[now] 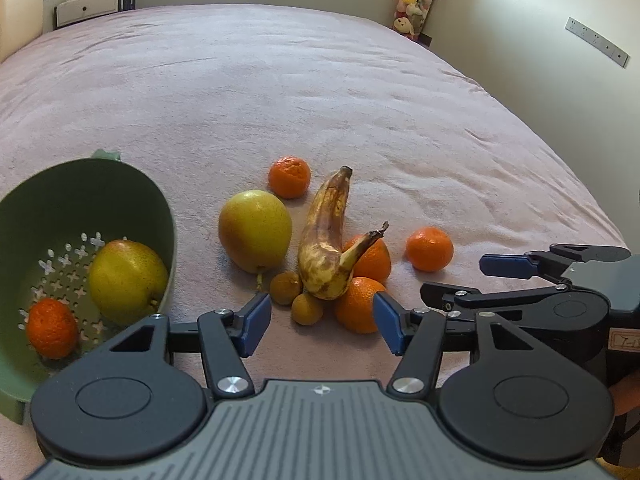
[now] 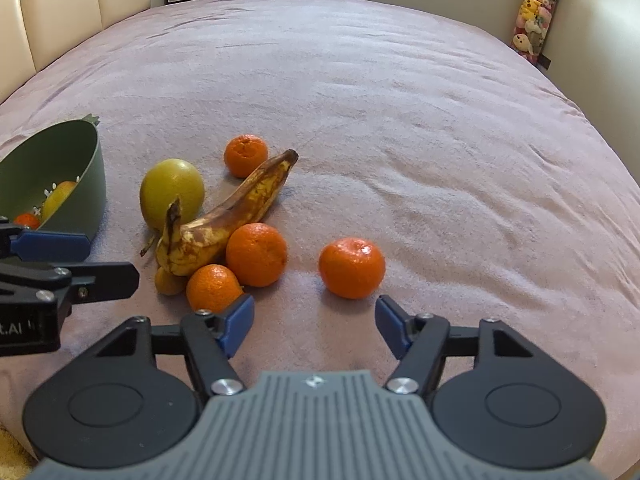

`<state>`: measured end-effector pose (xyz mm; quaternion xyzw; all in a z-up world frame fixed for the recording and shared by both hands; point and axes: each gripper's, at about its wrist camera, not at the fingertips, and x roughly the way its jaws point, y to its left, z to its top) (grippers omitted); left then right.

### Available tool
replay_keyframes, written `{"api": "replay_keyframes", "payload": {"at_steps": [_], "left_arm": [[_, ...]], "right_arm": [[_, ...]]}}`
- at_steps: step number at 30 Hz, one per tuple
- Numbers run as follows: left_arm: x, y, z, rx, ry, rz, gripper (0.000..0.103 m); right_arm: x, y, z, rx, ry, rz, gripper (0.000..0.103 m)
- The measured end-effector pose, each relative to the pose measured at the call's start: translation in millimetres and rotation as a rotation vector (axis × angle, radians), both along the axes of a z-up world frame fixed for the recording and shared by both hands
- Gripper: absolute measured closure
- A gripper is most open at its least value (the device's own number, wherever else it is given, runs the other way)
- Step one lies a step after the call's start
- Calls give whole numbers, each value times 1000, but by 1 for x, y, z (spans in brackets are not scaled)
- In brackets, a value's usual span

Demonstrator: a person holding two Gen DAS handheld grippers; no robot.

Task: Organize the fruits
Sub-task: 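Grasp a tangerine with the right tool while the left tool grasps another tangerine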

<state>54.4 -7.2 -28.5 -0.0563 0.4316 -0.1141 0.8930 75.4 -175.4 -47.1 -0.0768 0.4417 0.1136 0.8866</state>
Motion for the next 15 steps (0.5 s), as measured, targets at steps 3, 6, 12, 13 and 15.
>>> {"api": "replay_keyframes", "payload": {"at_steps": [3,6,12,13,15], "left_arm": [[3,-7,-5,-15,7,-21,35],[6,-14,-14,-43,24,-28,35],[13,-27,-26,-44,32,-39,37],[14,-27,-27,-47,33,-35,37],[16,-30,-30,-53,36,-28,37]], "right_arm": [[5,-3,-3,-1,8,0,43],[9,-4,-6,-22,5,9,49],[20,-9,-10,-58,-4,11,49],[21,-10,-11,-55,0,8,50],[25,-11,-13,-51,6,3,50]]}}
